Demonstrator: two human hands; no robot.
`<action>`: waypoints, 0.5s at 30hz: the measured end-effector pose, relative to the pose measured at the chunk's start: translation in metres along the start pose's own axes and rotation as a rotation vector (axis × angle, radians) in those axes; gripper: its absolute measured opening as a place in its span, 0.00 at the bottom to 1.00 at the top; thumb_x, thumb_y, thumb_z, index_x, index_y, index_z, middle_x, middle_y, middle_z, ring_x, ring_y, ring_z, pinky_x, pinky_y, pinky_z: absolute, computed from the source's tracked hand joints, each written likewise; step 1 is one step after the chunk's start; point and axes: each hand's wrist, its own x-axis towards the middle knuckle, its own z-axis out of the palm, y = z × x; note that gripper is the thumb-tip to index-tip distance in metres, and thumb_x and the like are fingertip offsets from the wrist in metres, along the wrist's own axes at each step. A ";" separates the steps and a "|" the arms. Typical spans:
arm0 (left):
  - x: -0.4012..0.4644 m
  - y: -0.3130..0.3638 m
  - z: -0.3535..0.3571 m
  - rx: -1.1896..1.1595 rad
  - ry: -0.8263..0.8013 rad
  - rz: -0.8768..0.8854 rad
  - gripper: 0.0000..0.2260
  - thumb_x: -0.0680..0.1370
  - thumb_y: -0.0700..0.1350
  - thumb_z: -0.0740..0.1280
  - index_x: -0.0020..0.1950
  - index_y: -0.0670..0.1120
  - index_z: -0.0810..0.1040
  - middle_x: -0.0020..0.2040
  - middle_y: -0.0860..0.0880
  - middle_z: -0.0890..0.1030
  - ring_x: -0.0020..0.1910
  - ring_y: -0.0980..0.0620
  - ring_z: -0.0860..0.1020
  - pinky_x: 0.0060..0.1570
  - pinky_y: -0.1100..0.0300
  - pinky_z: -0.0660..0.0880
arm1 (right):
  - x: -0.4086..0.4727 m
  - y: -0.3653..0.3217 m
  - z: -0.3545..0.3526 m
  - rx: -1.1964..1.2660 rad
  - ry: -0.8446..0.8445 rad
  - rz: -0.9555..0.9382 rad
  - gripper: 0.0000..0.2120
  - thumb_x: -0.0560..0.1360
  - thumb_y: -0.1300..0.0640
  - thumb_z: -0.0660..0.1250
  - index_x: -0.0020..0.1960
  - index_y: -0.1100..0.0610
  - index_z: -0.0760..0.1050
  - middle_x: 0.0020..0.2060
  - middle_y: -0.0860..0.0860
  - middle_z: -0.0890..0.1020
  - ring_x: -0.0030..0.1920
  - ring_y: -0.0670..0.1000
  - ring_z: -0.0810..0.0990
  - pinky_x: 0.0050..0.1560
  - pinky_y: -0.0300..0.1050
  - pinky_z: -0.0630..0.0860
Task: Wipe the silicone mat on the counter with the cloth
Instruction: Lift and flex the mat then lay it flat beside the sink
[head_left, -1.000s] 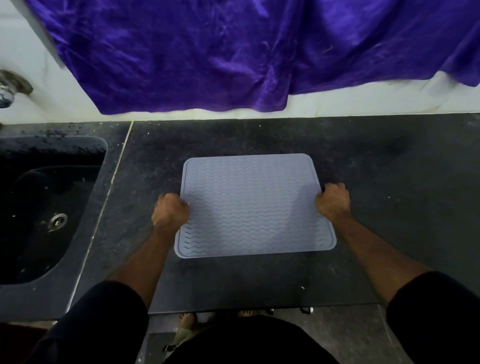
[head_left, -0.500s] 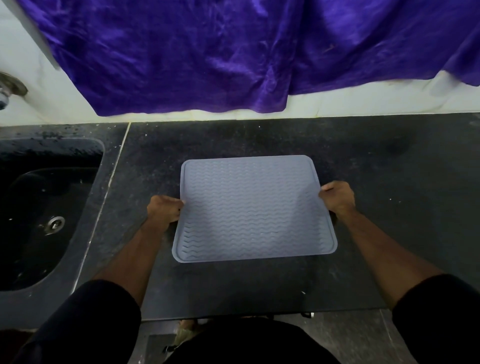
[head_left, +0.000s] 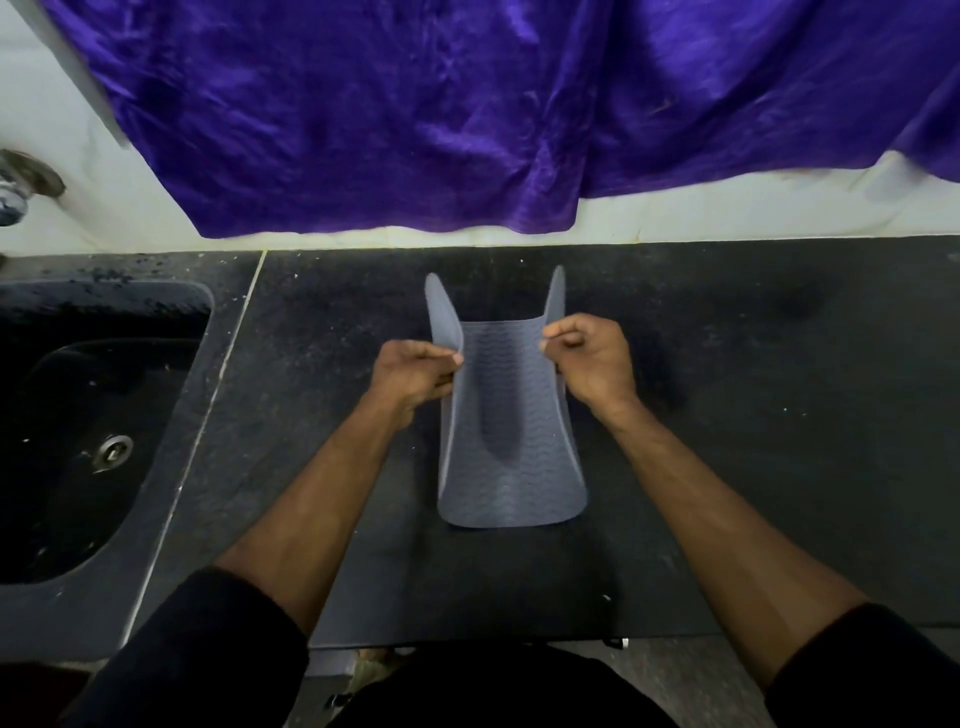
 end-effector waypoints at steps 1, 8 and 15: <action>-0.001 0.002 0.007 0.009 -0.005 0.012 0.04 0.75 0.34 0.70 0.41 0.38 0.79 0.38 0.43 0.80 0.36 0.51 0.79 0.36 0.64 0.80 | -0.002 -0.005 0.007 0.004 -0.004 -0.025 0.04 0.69 0.64 0.74 0.42 0.57 0.81 0.36 0.53 0.84 0.34 0.44 0.80 0.41 0.44 0.80; -0.004 0.010 0.037 0.057 -0.016 0.067 0.07 0.75 0.37 0.72 0.50 0.34 0.81 0.38 0.45 0.81 0.35 0.55 0.80 0.33 0.67 0.79 | -0.014 -0.021 0.025 0.017 -0.007 -0.109 0.04 0.70 0.61 0.74 0.44 0.59 0.81 0.38 0.50 0.83 0.38 0.45 0.82 0.40 0.39 0.80; -0.005 0.009 0.042 0.056 -0.035 0.073 0.06 0.75 0.36 0.72 0.50 0.35 0.82 0.42 0.43 0.82 0.39 0.52 0.81 0.39 0.63 0.81 | -0.016 -0.019 0.021 0.028 0.017 -0.133 0.04 0.71 0.61 0.73 0.45 0.58 0.81 0.37 0.47 0.82 0.37 0.42 0.80 0.39 0.35 0.79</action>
